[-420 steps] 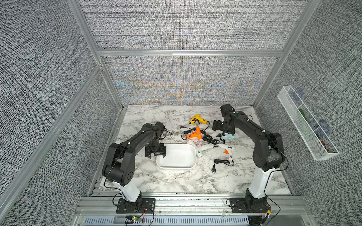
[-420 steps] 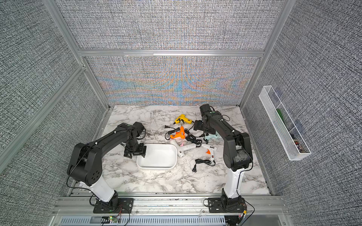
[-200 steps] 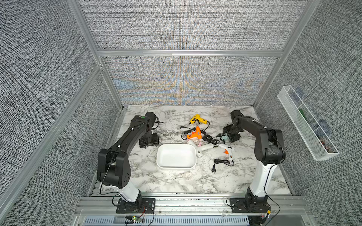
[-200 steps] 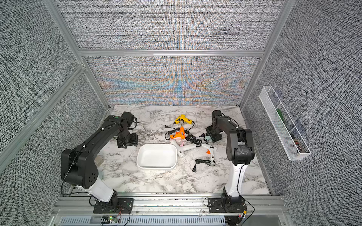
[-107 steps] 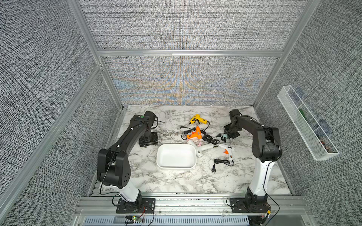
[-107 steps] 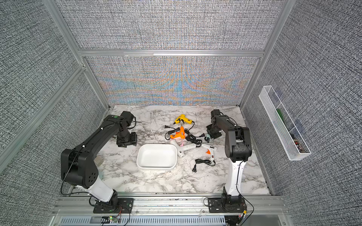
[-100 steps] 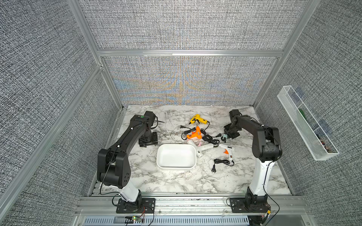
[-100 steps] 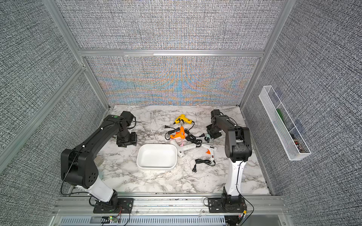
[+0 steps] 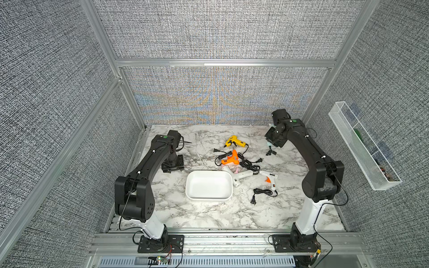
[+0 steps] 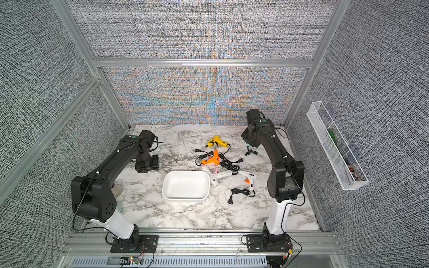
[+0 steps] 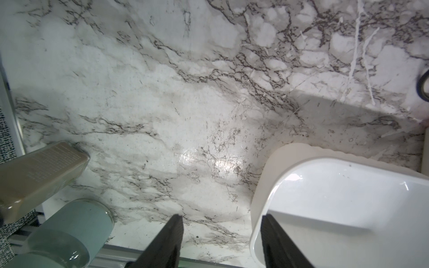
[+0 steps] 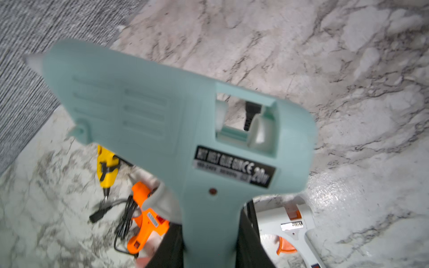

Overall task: Put the hot melt glue gun into the storage box
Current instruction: Pick up the hot melt adhesive gun from the center of the board, then place the hot melt adhesive gun in the storage box.

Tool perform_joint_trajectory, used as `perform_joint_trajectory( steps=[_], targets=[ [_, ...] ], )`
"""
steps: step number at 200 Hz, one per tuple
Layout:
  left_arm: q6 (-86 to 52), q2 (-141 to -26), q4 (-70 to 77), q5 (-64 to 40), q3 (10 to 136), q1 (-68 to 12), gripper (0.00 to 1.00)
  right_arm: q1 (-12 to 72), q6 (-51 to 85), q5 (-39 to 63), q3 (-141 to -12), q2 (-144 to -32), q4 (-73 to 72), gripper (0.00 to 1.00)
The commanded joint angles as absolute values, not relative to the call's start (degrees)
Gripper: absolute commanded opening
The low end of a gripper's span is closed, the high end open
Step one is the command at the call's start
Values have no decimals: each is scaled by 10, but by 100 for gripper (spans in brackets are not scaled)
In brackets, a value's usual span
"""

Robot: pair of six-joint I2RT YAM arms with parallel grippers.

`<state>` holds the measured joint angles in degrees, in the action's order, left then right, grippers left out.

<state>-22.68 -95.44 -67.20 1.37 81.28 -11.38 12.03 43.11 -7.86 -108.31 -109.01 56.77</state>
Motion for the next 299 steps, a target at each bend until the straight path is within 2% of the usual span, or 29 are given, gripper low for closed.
perform_joint_trajectory(
  steps=[1,54,74,96,116,196,240,265,299],
  targets=[
    [-222,-960,-675,20,821,-104,59,170,349,-82,-1132,-1081,633,0],
    [-227,-965,-663,-9,822,-82,59,266,295,-31,-1358,-1112,704,0],
    [-232,-960,-633,-79,807,-82,65,278,293,3,-1400,-1123,716,0],
    [-260,-946,-571,-192,770,-82,70,292,293,38,-1384,-1117,690,0],
    [-286,-934,-534,-236,747,-81,71,308,292,80,-1369,-1118,659,0],
    [-301,-893,-520,-246,687,-20,71,399,212,249,-1400,-1162,606,0],
    [-308,-879,-517,-246,659,12,71,434,181,296,-1399,-1168,602,0],
    [-306,-879,-520,-241,657,21,71,453,176,286,-1347,-1161,599,0],
    [-300,-882,-525,-235,659,28,71,468,183,278,-1205,-1127,556,0]
  ],
)
